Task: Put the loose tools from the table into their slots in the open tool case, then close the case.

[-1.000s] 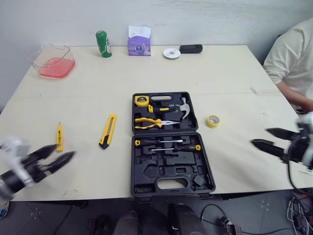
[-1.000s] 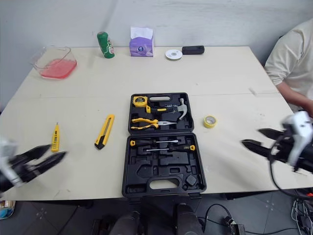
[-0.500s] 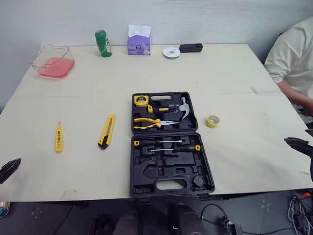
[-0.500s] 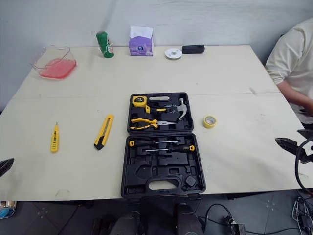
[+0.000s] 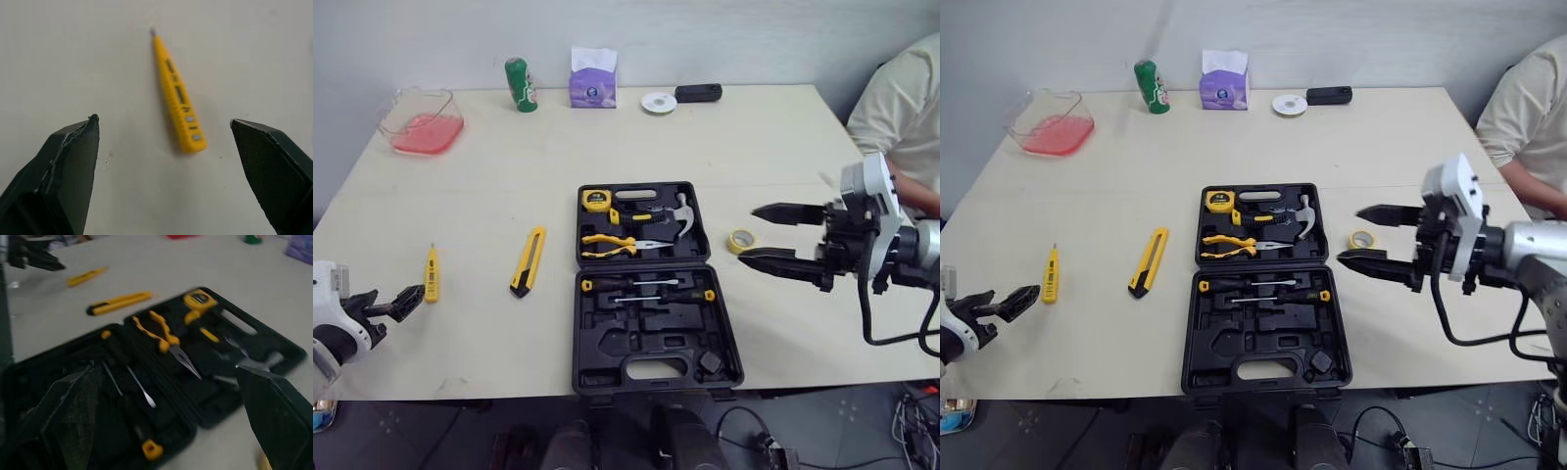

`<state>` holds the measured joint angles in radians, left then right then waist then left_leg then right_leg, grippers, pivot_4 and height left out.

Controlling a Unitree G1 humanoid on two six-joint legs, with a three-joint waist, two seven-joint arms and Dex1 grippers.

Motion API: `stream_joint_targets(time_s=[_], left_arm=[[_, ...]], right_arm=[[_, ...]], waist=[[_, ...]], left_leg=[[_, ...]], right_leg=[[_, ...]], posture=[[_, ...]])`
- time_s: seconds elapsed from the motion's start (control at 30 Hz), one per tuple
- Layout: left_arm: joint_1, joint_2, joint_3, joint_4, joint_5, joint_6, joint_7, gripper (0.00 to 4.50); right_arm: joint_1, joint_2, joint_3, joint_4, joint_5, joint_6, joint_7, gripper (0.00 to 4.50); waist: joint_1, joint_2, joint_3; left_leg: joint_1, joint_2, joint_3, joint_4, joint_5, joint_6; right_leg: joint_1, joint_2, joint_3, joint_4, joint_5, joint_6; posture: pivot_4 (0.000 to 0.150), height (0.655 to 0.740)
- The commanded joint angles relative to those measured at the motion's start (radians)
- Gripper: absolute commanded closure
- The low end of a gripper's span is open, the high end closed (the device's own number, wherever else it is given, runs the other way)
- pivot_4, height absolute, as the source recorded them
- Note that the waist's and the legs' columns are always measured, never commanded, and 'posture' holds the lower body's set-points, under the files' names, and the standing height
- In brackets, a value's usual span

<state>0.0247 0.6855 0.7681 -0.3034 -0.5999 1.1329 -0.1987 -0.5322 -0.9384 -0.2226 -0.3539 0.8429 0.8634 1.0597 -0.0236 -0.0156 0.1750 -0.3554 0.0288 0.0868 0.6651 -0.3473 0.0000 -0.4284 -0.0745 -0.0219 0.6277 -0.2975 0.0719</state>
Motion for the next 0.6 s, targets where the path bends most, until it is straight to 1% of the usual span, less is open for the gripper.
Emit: stream_joint_targets(time_s=[0.03,0.13,0.2,0.37,0.47,0.6], left_arm=[[-0.047,0.02,-0.075,0.002,0.045,0.019,0.034,0.0],[-0.131,0.013,-0.14,0.053,0.061,0.032,0.047,0.0],[-0.177,0.01,-0.172,0.088,0.076,0.032,0.053,0.0],[-0.238,-0.001,-0.235,0.148,0.135,0.072,0.104,0.0],[-0.273,-0.033,-0.25,0.188,0.174,0.121,0.157,0.0],[-0.273,-0.062,-0.287,0.182,0.206,0.158,0.173,0.0]], right_arm=[[-0.119,0.08,0.111,-0.039,0.045,-0.003,0.022,0.05],[-0.19,0.161,0.216,-0.037,0.016,-0.026,0.043,0.05],[-0.214,0.197,0.258,-0.034,0.0,-0.043,0.054,0.05],[-0.247,0.27,0.304,-0.014,-0.021,-0.063,0.04,0.05],[-0.253,0.311,0.325,-0.005,-0.045,-0.076,0.027,0.05],[-0.251,0.324,0.335,-0.006,-0.068,-0.081,0.026,0.05]], waist=[[-0.001,-0.002,-0.001],[-0.002,-0.005,-0.002],[-0.002,-0.005,-0.002],[-0.004,-0.005,-0.002],[-0.004,-0.005,-0.002],[-0.004,-0.004,-0.003]], left_leg=[[-0.001,0.0,0.0,0.001,0.0,0.001],[-0.001,-0.002,0.001,0.002,-0.001,0.002],[-0.001,-0.002,0.001,0.002,-0.001,0.003],[-0.002,-0.002,0.001,0.002,-0.001,0.003],[-0.001,-0.001,0.002,0.002,0.0,0.002],[0.001,-0.002,0.003,0.002,0.001,0.001]], right_leg=[[0.0,-0.001,0.0,0.0,0.0,0.0],[0.0,-0.002,0.0,-0.001,0.001,0.001],[0.0,-0.003,0.0,-0.001,0.001,0.001],[0.0,-0.003,-0.002,0.001,0.001,0.002],[0.0,-0.003,-0.002,0.001,0.001,0.002],[0.0,-0.003,-0.001,0.003,0.001,0.002]], posture=[[0.15,0.74],[0.15,0.74],[0.15,0.74],[0.15,0.74],[0.15,0.74],[0.15,0.74]])
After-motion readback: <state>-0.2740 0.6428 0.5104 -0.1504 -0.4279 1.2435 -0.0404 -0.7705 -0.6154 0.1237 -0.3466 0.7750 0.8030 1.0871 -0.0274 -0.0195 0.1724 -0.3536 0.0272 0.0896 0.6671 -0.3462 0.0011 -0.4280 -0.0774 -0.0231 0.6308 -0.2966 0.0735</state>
